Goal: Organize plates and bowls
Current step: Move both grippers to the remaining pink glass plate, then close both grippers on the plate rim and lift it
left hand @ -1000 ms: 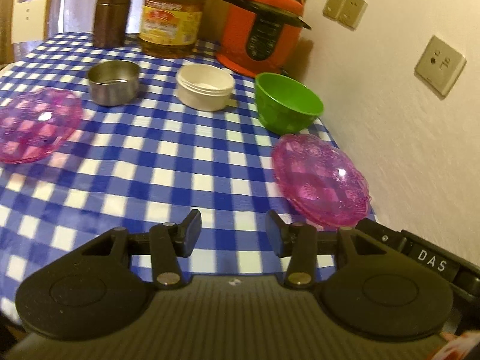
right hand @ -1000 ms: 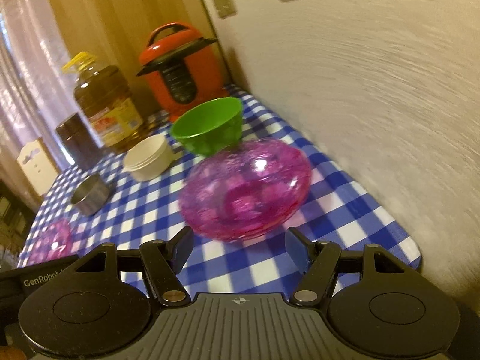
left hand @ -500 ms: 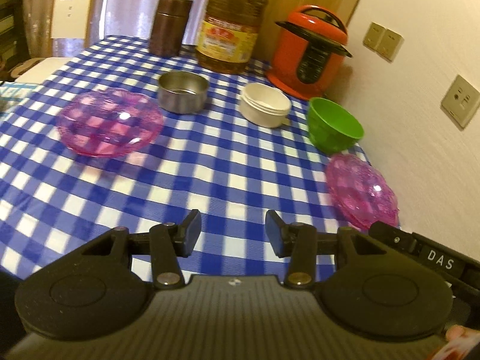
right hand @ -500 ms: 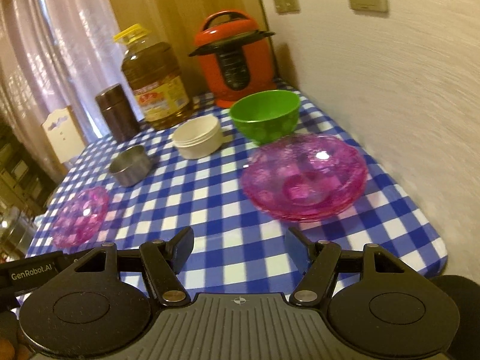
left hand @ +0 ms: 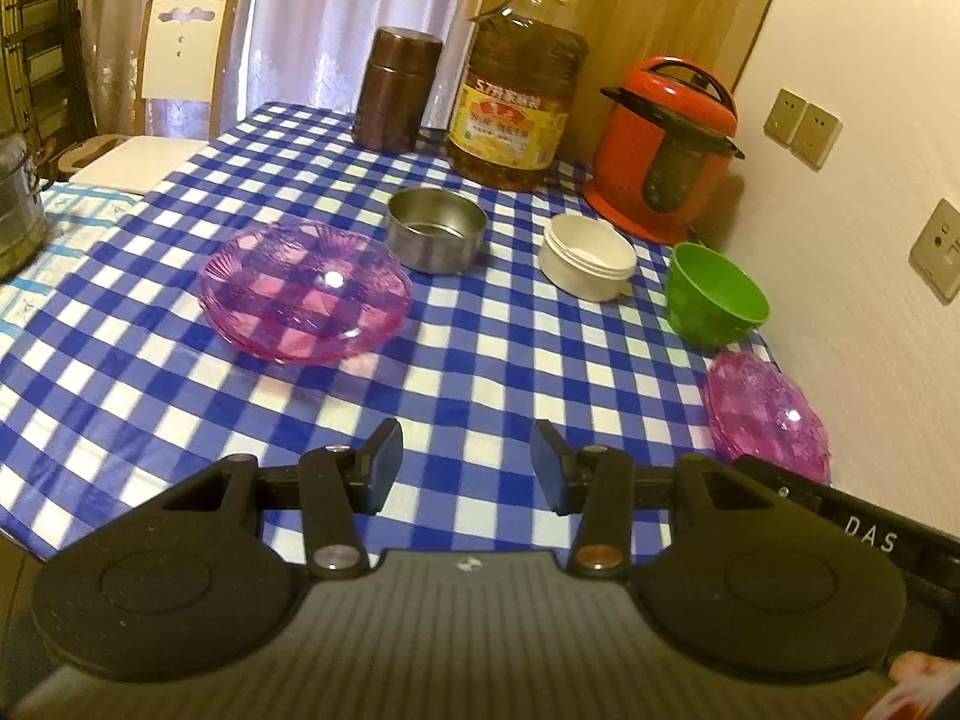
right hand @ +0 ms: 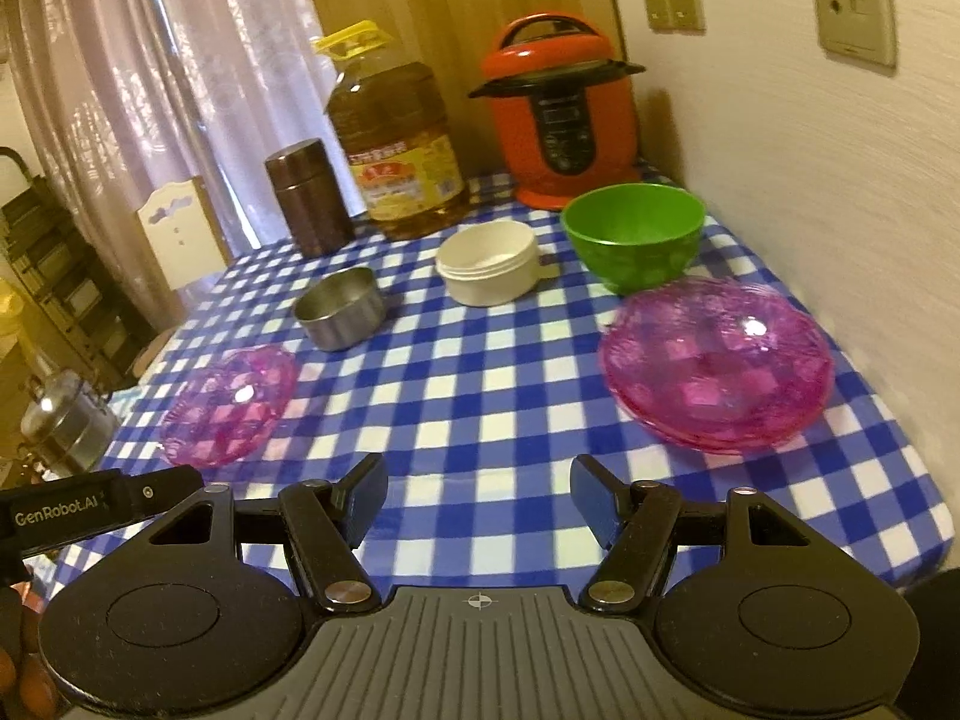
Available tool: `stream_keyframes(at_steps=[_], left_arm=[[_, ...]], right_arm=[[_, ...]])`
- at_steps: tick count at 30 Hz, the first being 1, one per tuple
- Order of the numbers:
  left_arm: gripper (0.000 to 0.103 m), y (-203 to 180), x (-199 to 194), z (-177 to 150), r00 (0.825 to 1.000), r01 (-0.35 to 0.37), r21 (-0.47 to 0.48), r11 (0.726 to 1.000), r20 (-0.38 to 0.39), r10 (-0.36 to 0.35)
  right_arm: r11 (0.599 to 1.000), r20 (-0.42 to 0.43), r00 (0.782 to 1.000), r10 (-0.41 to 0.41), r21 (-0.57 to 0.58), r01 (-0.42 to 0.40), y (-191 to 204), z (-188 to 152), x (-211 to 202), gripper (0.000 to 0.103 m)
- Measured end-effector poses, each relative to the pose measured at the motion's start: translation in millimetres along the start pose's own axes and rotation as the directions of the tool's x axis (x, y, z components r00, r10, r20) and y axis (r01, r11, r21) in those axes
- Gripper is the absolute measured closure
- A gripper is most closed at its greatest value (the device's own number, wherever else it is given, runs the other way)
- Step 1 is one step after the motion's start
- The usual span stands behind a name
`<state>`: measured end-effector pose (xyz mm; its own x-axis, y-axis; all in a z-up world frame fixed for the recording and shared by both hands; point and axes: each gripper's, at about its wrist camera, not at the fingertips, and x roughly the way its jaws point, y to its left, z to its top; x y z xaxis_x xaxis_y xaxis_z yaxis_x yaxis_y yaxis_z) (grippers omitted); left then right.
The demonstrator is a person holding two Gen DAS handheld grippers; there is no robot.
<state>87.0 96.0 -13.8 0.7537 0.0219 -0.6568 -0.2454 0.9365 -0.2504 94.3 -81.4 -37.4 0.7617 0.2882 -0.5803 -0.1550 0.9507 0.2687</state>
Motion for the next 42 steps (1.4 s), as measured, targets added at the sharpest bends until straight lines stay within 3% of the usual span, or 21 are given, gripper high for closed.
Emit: stream_keyframes(at_steps=[16, 25, 36, 42], left_arm=[[0.06, 91.2, 15.2, 53.5, 0.995, -0.101, -0.027, 0.995, 0.026, 0.101], [0.06, 139.1, 66.8, 60.6, 0.993, -0.118, -0.066, 0.991, -0.021, 0.117], [0.063, 168.4, 124.2, 62.9, 0.992, -0.124, -0.07, 0.99, -0.032, 0.122], [0.073, 175.8, 141.9, 64.2, 0.991, -0.133, -0.071, 0.989, -0.031, 0.131]], right_arm=[[0.989, -0.006, 0.99, 0.144, -0.043, -0.144, 72.7, 32.6, 58.6, 0.036], [0.982, -0.064, 0.983, 0.173, -0.069, -0.177, 101.0, 39.9, 118.8, 0.036], [0.981, -0.144, 0.973, 0.181, -0.048, -0.189, 111.7, 34.1, 192.5, 0.036], [0.978, -0.158, 0.968, 0.194, -0.047, -0.203, 120.8, 32.4, 219.6, 0.038]])
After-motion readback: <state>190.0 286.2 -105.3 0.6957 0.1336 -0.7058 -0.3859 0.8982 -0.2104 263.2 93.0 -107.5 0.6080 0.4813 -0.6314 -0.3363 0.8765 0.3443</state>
